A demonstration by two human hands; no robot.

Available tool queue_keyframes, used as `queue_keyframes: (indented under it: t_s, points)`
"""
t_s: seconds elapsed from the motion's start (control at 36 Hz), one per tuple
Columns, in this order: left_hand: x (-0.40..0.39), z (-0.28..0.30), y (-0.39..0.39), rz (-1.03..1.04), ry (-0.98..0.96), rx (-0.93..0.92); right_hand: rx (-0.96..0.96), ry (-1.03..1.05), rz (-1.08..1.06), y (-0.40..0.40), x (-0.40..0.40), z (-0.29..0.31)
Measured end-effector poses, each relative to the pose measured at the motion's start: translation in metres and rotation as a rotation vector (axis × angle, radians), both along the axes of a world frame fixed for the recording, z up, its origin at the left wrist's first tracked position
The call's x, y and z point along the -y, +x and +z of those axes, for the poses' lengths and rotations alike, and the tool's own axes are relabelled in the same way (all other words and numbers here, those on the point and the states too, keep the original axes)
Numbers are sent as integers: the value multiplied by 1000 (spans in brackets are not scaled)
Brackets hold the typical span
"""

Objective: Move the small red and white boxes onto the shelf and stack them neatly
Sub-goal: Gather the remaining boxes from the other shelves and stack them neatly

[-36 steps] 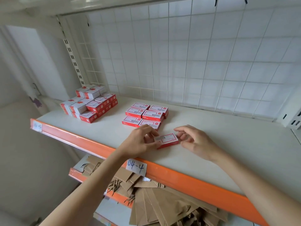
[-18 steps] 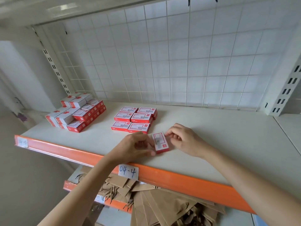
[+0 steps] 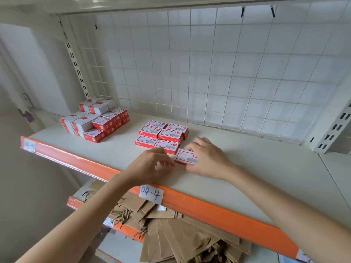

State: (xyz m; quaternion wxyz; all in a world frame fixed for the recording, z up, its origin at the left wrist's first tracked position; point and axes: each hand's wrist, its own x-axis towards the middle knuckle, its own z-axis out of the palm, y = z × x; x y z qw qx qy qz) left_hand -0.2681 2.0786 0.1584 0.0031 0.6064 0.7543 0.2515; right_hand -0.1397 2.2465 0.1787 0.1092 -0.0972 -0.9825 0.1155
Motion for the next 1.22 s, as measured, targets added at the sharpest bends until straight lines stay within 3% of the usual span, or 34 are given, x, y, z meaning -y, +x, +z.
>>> queue_keyframes:
  t_s: [0.39,0.67,0.86,1.22]
  points:
    - [109,27,-100,205,-102,-63,-27,-34,130,-131,86,29]
    - [172,38,-178,256,-51,-79,-18,-58,138,-226,145,34]
    - [158,45,-208,92,-25,-99,-44,-85,29,-237,143,26]
    - [59,34,-181,-280,-52,-54,-6,-115,-279,-136,85,20]
